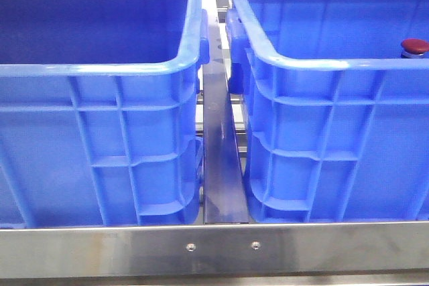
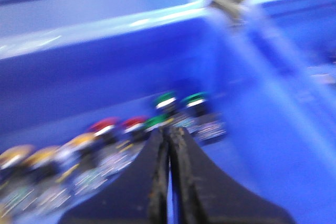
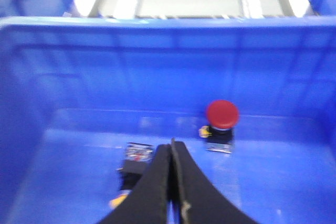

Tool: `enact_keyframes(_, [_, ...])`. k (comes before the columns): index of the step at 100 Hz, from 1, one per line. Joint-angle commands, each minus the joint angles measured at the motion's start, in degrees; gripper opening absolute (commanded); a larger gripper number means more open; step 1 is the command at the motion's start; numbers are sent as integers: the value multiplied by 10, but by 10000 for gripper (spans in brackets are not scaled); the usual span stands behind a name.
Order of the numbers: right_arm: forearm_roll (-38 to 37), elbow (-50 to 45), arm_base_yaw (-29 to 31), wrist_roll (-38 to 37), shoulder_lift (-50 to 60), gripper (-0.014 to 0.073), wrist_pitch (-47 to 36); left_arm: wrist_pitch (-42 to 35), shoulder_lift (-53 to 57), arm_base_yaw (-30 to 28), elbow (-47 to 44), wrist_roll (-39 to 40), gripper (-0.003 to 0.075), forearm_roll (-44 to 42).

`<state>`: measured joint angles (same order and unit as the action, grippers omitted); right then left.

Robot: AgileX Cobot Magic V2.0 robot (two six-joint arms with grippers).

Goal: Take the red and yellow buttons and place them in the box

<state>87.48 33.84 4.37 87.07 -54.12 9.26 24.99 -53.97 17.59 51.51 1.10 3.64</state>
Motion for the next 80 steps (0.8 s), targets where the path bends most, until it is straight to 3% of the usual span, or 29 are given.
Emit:
enact_keyframes(1, [8, -10, 1, 5, 51, -68, 16, -47, 49, -42, -21, 6, -19, 1])
enact_keyframes(38, [8, -114, 1, 5, 238, -68, 7, -47, 274, -176, -158, 6, -19, 1])
enact_keyframes(80, [8, -233, 1, 5, 457, -68, 47, -42, 455, -189, -257, 6, -19, 1])
